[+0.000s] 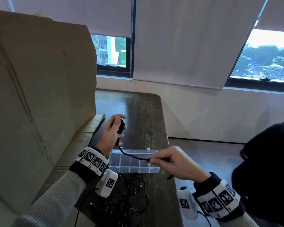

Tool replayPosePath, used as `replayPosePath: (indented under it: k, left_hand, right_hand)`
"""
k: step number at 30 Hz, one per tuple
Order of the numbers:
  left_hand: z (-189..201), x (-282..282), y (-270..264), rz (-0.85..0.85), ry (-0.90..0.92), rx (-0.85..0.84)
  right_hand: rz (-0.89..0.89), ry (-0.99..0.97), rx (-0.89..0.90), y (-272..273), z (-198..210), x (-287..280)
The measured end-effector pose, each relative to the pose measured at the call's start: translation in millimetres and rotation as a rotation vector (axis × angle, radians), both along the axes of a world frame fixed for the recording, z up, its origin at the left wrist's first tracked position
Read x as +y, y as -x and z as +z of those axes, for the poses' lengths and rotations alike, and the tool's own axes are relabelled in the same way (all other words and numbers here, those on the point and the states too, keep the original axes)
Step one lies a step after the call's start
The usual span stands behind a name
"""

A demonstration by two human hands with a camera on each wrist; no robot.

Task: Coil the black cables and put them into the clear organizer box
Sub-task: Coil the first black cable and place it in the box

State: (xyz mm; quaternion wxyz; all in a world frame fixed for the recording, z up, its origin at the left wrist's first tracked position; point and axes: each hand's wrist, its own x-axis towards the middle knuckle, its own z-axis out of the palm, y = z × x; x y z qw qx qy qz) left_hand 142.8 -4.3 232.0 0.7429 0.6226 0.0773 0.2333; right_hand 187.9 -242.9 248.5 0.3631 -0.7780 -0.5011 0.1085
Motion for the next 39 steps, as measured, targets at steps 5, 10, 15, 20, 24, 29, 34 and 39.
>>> replayPosePath:
  k: [5, 10, 15, 20, 24, 29, 34, 39]
  left_hand:
    - [-2.5, -23.1, 6.4, -0.318, -0.627, 0.176]
    - [-9.1, -51.2, 15.3, -0.620, -0.490, 0.183]
    - [2.5, -64.5, 19.5, -0.488, -0.401, 0.039]
    - [0.6, -54.5, 6.3, -0.189, -0.352, 0.107]
    - [-4.4, -46.1, -4.2, 0.033, -0.316, 0.153]
    - [-10.3, -44.3, -9.8, 0.234, -0.470, 0.235]
    - [-29.6, -48.3, -10.5, 0.141, -1.006, 0.266]
    - [-43.8, -55.6, -3.7, -0.327, -0.677, 0.167]
  right_hand:
    - [0.001, -0.125, -0.195, -3.1, 18.7, 5.2]
    - [-0.119, -0.274, -0.218, -25.3, 19.8, 12.9]
    - [-0.174, -0.417, 0.125, -41.8, -6.3, 18.1]
    - [-0.245, -0.453, 0.195, -33.0, -36.8, 26.6]
    - [-0.197, -0.286, 0.162, -13.0, -54.0, 29.2]
    - [-0.156, 0.148, -0.188, 10.4, -58.5, 30.3]
    - [0.017, 0.247, -0.622, 20.3, -28.5, 30.0]
    - [-0.031, 0.007, -0.835, 0.0, 8.2, 23.9]
